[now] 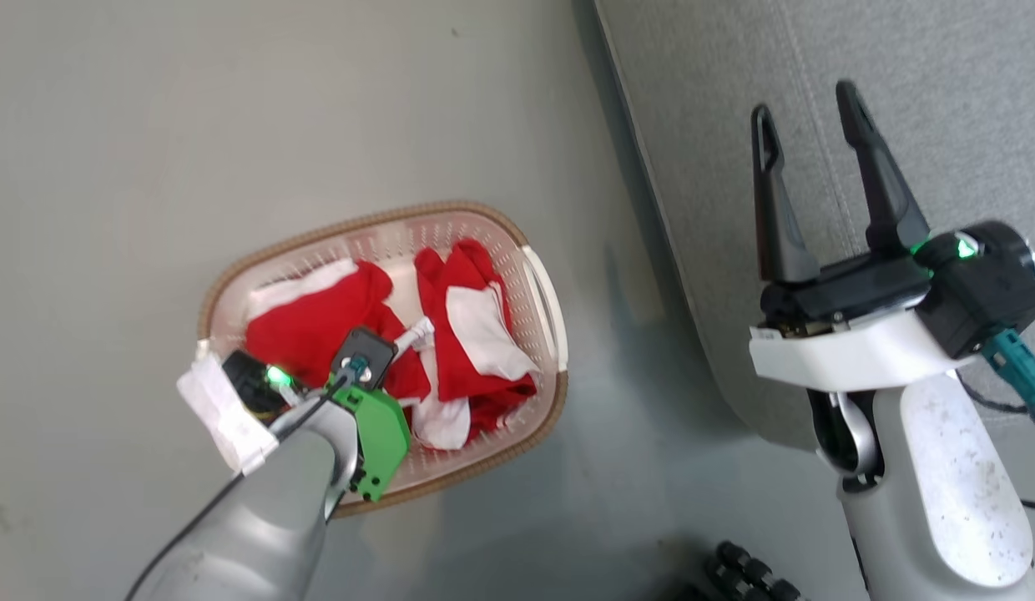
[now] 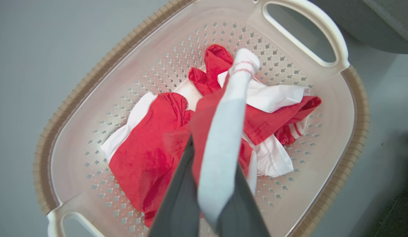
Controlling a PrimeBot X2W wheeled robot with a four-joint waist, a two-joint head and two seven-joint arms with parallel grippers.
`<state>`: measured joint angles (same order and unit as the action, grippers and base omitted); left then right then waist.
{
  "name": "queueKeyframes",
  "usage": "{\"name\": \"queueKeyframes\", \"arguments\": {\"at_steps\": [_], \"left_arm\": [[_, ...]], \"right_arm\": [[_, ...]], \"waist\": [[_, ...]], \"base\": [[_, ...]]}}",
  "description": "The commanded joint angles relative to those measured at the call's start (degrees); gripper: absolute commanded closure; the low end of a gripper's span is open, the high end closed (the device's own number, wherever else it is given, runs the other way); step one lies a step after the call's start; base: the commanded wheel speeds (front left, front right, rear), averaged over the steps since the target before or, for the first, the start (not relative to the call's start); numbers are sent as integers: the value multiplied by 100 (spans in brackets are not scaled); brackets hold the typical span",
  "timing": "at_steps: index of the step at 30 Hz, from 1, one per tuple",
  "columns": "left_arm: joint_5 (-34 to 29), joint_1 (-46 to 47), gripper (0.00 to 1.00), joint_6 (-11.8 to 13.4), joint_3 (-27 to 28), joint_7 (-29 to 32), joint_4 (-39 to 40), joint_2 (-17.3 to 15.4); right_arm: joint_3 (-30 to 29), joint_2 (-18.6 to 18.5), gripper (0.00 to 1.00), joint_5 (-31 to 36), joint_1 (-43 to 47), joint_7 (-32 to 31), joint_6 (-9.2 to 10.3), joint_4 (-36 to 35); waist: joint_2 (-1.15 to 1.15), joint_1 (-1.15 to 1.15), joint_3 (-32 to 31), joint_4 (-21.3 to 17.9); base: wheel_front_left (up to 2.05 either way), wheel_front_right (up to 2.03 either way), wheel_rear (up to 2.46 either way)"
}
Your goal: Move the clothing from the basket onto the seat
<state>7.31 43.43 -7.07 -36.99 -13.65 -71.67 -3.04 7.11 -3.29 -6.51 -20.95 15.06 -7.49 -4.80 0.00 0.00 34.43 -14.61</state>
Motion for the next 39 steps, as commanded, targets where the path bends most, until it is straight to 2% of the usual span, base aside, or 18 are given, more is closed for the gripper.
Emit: {"name": "queueKeyframes", "arguments": {"at_steps": [1, 5, 6, 9, 19, 28, 39], "left_arm": [[124, -208, 100, -16, 39, -68, 96, 7], [471, -624, 100, -31, 29, -141, 589, 17], [628, -829, 100, -34, -10, -160, 870, 16], [900, -1103, 100, 44, 10, -159, 1411, 19], [1179, -1686, 100, 100, 329, -157, 2960, 11], [1269, -1526, 100, 66, 466, -157, 4048, 10], [1552, -797, 100, 69, -141, -16, 4788, 11]], "right_arm": [[-11, -47, 0, 19, 172, 16, 0, 48], [11, -122, 0, 30, 489, 16, 0, 146], [3, -176, 0, 28, 673, 16, 0, 196], [-13, -235, 0, 12, 974, 16, 0, 251], [214, -342, 0, -77, 1670, 16, 0, 386], [439, -456, 0, -184, 2053, 16, 0, 471], [862, -588, 0, -337, 1869, 16, 0, 432]], "waist": [[0, 0, -861, 412], [0, 0, -1373, 574], [0, 0, -1659, 664], [0, 0, -2096, 780], [0, 0, -3069, 937], [0, 0, -3327, 996], [0, 0, -2977, 1117]], "base": [[0, 0, 0], [0, 0, 0], [0, 0, 0], [0, 0, 0], [0, 0, 0], [0, 0, 0], [0, 0, 0]]}}
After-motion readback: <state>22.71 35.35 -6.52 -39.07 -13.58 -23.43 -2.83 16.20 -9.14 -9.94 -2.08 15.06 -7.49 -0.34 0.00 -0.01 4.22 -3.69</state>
